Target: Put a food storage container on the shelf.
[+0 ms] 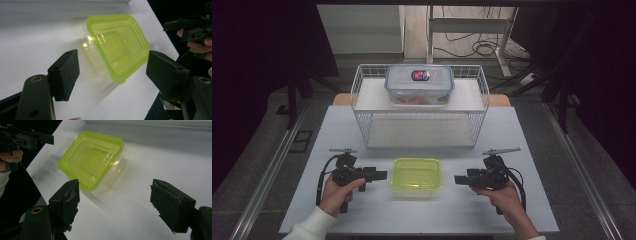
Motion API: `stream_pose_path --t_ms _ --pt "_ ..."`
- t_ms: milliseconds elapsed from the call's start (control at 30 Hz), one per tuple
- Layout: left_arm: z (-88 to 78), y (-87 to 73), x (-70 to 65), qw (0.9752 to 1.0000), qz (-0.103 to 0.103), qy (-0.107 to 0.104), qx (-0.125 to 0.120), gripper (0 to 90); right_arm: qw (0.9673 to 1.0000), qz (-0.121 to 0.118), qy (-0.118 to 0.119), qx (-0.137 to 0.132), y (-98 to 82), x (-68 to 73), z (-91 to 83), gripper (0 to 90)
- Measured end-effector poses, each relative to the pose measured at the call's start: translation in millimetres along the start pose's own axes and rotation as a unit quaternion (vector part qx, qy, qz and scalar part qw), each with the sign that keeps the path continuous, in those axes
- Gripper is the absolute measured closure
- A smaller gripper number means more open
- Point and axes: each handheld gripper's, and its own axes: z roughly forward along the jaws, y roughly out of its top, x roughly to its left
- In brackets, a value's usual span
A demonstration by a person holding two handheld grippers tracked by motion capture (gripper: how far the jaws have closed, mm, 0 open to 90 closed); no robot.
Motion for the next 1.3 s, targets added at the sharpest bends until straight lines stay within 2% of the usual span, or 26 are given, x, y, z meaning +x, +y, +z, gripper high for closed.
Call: stream_pose_path --t_ms 267,500,667,833,1000,1067,1133,1300 --pt "6.3 2.5 4.8 0.9998 -0.016 -0.015 0.000 26.9 0.9995 0.025 0.015 -0.011 2.0 0.0 14.3 25.5" --pt "10.7 3.2 9.7 0.9997 -0.017 -0.015 0.006 27.2 0.9988 0.038 0.030 -0.008 4.4 -1.2 28.0 29.3" --pt "16.6 4.2 13.2 0.9995 -0.023 -0.016 0.013 29.0 0.9971 0.060 0.045 -0.012 8.0 -5.6 37.0 33.5" --pt "23.3 4.2 15.4 0.9991 -0.031 -0.023 0.018 30.9 0.9958 0.074 0.054 -0.004 8.4 -8.1 49.2 35.5" --pt "31.5 3.5 18.8 0.9982 -0.040 -0.030 0.033 33.8 0.9951 0.083 0.054 0.004 7.2 -10.2 61.2 38.3" --pt "33.9 3.3 20.0 0.9976 -0.047 -0.035 0.037 36.0 0.9946 0.087 0.057 0.006 6.7 -10.8 64.9 40.8" --pt "36.4 2.4 22.0 0.9965 -0.063 -0.042 0.037 38.7 0.9938 0.092 0.062 0.005 6.3 -11.3 68.5 43.6" --pt "42.7 -0.5 28.6 0.9947 -0.077 -0.051 0.046 44.7 0.9922 0.101 0.072 0.009 5.6 -13.6 75.9 49.5"
